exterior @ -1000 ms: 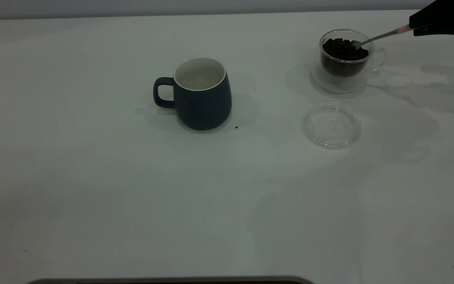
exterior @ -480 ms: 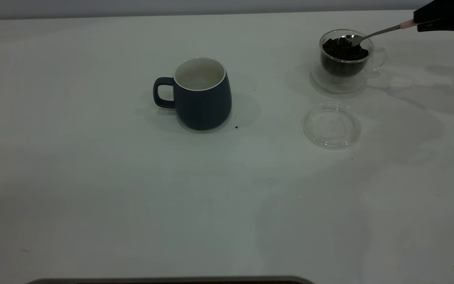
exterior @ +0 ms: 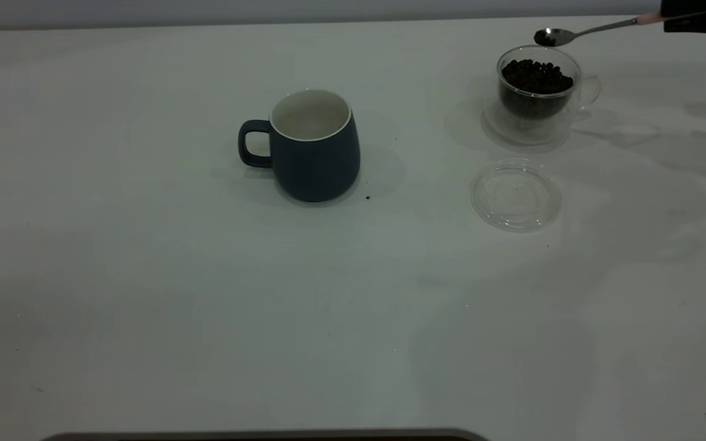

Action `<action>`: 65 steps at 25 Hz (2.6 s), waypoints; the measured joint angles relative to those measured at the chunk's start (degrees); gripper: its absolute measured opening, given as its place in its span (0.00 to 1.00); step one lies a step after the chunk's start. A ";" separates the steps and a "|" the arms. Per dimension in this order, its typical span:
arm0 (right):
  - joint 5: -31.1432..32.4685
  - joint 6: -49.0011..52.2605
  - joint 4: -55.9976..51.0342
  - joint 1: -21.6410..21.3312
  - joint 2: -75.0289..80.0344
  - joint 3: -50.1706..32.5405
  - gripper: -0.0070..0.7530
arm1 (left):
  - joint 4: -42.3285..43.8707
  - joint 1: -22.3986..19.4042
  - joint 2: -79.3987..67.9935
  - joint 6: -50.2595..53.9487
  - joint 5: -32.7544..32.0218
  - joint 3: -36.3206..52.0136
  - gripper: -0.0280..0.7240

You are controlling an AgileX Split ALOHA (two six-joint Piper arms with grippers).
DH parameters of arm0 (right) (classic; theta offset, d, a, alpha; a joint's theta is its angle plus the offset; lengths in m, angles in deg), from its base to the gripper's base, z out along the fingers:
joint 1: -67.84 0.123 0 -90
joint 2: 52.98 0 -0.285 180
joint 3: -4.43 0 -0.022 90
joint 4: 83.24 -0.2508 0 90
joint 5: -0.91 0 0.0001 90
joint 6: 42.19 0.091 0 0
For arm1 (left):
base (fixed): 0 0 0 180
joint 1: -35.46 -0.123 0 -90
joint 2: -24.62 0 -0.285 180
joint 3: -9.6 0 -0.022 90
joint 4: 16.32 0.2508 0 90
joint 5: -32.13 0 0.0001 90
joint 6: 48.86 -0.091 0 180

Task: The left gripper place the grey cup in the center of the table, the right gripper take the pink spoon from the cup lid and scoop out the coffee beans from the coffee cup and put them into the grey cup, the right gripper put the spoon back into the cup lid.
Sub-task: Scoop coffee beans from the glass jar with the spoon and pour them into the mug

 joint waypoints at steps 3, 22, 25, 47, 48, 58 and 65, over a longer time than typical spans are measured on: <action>0.20 0.26 -1.36 0.00 0.00 0.00 0.14 | 0.00 0.00 0.00 0.00 0.00 0.00 0.79; 0.20 1.85 -3.02 10.68 0.00 0.06 0.14 | 0.00 0.00 0.00 -0.07 0.00 0.00 0.79; 0.20 2.02 -4.00 12.98 0.00 0.06 0.14 | 0.00 0.00 0.00 -0.07 0.00 0.00 0.79; -1.36 2.19 -7.43 27.48 0.00 0.06 0.14 | 0.00 0.00 0.00 -0.02 0.00 0.00 0.79; -2.19 2.11 -7.43 27.67 0.00 0.06 0.14 | 0.00 0.00 0.00 -0.02 0.00 0.00 0.79; -9.92 -6.76 -7.43 29.45 0.00 0.06 0.14 | 0.00 0.00 0.00 -0.02 0.00 0.00 0.79; -15.26 -16.36 -2.44 30.44 -3.17 0.06 0.14 | 0.00 0.00 0.00 -0.02 0.00 0.00 0.79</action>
